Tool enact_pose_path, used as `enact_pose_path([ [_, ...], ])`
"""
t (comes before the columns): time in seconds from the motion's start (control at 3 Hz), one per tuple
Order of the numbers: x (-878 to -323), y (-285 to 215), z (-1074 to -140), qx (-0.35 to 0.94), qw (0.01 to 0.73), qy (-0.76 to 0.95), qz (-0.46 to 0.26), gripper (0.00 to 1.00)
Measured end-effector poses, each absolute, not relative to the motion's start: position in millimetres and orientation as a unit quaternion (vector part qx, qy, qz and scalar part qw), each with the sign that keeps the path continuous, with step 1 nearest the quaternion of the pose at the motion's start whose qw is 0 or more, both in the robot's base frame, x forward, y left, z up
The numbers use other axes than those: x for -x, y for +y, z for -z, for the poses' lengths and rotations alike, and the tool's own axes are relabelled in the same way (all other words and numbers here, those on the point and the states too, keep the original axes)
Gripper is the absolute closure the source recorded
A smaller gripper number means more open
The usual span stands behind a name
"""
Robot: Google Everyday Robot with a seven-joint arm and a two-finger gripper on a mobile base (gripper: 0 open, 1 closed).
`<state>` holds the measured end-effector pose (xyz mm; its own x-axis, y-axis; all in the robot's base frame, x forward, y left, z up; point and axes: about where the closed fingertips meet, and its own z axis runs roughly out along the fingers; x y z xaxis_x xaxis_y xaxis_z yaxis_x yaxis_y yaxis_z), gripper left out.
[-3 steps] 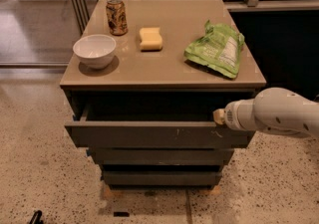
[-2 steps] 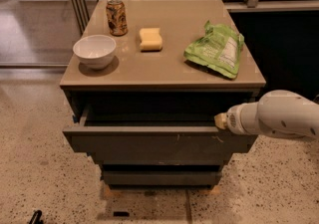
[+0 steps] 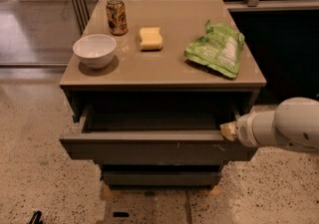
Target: Open top drawer
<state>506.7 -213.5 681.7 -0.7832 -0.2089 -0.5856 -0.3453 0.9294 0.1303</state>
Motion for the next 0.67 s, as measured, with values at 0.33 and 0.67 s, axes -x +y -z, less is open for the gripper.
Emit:
enact_pose_path([
  [0.33,-485.8,-216.2,-686.8,0.165,0.282,0.936,-0.128,1.0],
  [0.67,-483.1,-216.3,-689.7,0.166,0.281,0.936,-0.129,1.0],
])
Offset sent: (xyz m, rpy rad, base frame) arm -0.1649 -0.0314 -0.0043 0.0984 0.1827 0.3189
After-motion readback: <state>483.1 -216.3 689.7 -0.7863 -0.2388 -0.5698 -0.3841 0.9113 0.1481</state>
